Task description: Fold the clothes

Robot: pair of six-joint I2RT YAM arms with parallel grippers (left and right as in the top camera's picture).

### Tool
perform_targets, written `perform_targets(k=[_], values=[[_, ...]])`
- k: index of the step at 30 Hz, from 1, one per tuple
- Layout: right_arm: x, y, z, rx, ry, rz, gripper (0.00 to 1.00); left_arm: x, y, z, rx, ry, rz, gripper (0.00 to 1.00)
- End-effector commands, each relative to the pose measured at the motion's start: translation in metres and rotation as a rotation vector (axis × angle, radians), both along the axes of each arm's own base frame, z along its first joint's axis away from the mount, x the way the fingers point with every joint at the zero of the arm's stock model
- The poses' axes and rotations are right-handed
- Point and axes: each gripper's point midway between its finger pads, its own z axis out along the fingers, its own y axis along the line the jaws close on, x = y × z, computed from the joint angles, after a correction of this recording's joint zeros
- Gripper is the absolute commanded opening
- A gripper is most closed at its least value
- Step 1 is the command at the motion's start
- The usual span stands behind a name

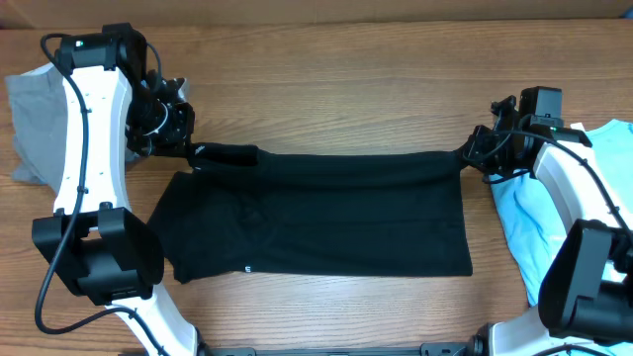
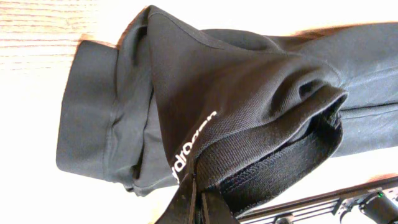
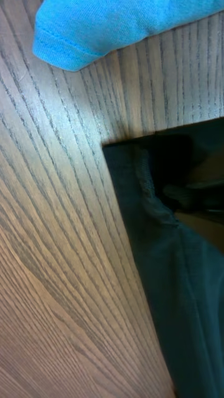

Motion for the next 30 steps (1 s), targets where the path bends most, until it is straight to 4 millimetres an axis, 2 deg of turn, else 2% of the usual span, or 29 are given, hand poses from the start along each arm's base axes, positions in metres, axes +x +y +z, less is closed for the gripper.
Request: perform_targets(k=[1, 5, 10, 11, 13, 14, 18, 23, 30], values=[[0.008, -0.006, 0.005, -0.016, -0.023, -0.011, 0.15, -0.001, 0.000, 0.006, -0.004, -0.021, -0.018, 0.04], [-0.004, -0.005, -0.001, -0.013, 0.036, -0.013, 0.15, -0.001, 0.000, 0.006, -0.004, -0.018, -0.019, 0.04], [-0.017, -0.011, -0.019, -0.042, 0.114, -0.053, 0.16, -0.002, -0.001, 0.006, -0.005, -0.014, -0.020, 0.04], [-0.019, -0.011, -0.022, -0.037, 0.124, -0.055, 0.24, -0.003, -0.001, 0.007, -0.006, -0.010, -0.020, 0.04], [-0.017, -0.010, -0.024, -0.033, 0.119, -0.053, 0.49, -0.006, -0.001, 0.007, -0.005, 0.001, -0.021, 0.04], [-0.014, -0.011, -0.023, -0.036, 0.106, -0.053, 0.51, -0.007, 0.000, 0.007, -0.003, 0.004, -0.021, 0.04], [0.002, -0.008, -0.015, -0.010, 0.029, -0.044, 0.53, -0.006, 0.000, 0.007, -0.002, 0.002, -0.021, 0.04], [0.004, 0.000, -0.016, 0.010, 0.027, -0.034, 0.53, -0.006, 0.000, 0.007, -0.002, 0.000, -0.021, 0.04], [-0.023, -0.002, -0.044, -0.059, 0.161, -0.074, 0.52, -0.004, 0.000, 0.006, -0.002, -0.007, -0.020, 0.04]])
